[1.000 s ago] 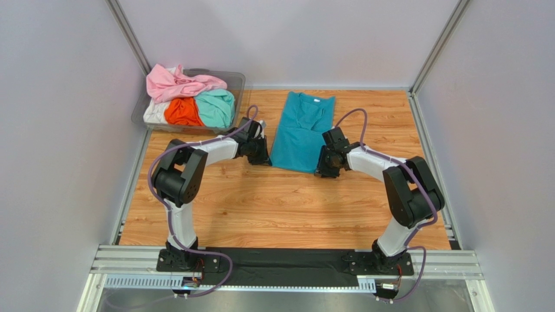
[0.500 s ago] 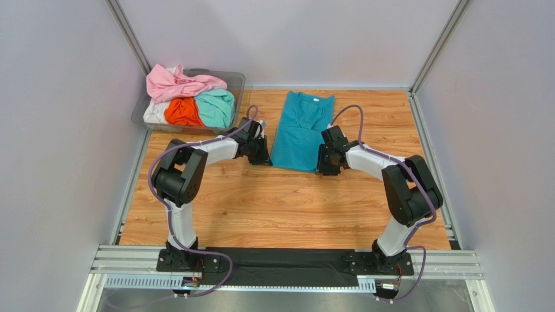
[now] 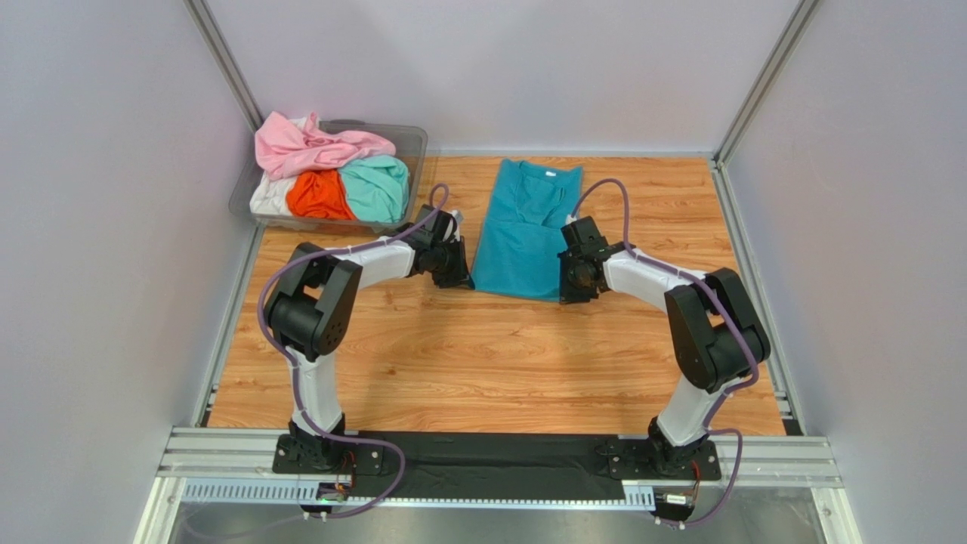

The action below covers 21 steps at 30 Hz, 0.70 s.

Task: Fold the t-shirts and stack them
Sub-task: Fold the tshirt

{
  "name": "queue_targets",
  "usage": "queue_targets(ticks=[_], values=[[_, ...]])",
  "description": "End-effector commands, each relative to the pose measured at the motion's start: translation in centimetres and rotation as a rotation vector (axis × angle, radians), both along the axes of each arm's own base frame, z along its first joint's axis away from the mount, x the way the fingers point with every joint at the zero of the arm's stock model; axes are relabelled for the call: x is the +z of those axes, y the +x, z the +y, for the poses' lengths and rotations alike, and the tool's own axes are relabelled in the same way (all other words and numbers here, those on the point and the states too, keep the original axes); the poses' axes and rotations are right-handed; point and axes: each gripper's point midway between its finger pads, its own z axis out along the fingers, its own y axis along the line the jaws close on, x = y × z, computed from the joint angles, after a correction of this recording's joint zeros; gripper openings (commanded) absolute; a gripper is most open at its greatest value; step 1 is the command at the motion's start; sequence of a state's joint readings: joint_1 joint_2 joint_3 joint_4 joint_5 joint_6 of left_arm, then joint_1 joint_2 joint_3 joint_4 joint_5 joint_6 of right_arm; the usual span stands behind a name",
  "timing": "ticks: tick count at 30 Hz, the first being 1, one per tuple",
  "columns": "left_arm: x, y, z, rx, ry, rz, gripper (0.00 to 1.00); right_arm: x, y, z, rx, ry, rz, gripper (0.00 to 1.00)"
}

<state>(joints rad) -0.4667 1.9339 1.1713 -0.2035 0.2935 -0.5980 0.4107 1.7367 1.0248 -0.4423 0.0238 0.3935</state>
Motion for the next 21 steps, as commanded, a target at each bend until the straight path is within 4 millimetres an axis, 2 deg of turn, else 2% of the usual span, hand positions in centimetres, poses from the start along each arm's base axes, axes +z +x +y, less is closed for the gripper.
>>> queue_targets(ticks=[1, 3, 5, 7, 8, 9, 10, 11, 12, 13, 16, 21], values=[[-0.2, -0.8, 0.8, 0.019, 0.026, 0.010, 0.00, 0.7, 0.7, 1.2, 0.092, 0.050, -0.045, 0.10], [0.3, -1.2, 1.0, 0.024, 0.016, 0.003, 0.00, 1.2, -0.2, 2.0, 0.131, 0.104, -0.038, 0.00], [1.3, -1.5, 1.0, 0.029, -0.005, -0.019, 0.00, 1.2, -1.6, 2.5, 0.164, 0.135, -0.021, 0.00], [1.1, -2.6, 1.5, 0.041, -0.010, -0.010, 0.00, 2.3, -2.6, 3.1, 0.195, 0.161, -0.038, 0.00], [2.3, -2.7, 1.6, 0.045, -0.026, -0.042, 0.00, 1.9, -3.7, 3.0, 0.210, 0.155, -0.025, 0.00], [1.8, -3.7, 2.0, 0.051, -0.022, -0.021, 0.00, 2.0, -4.4, 3.0, 0.215, 0.160, -0.018, 0.00], [1.9, -4.3, 2.3, 0.052, -0.023, -0.016, 0.00, 3.0, -4.9, 3.0, 0.216, 0.174, -0.037, 0.00], [3.0, -4.7, 2.5, 0.053, -0.036, -0.034, 0.00, 3.2, -5.7, 3.3, 0.229, 0.189, -0.029, 0.00], [2.4, -6.0, 3.1, 0.063, -0.029, -0.007, 0.00, 3.0, -7.4, 3.4, 0.248, 0.208, 0.005, 0.00], [2.5, -6.7, 3.4, 0.066, -0.027, -0.007, 0.00, 4.1, -8.1, 3.7, 0.263, 0.231, -0.016, 0.00], [3.6, -9.2, 4.8, 0.092, -0.034, -0.022, 0.00, 4.7, -11.7, 4.3, 0.310, 0.266, 0.026, 0.00], [6.8, -13.6, 6.3, 0.088, -0.015, -0.115, 0.00, 8.1, -17.5, 6.1, 0.387, 0.404, 0.079, 0.00]])
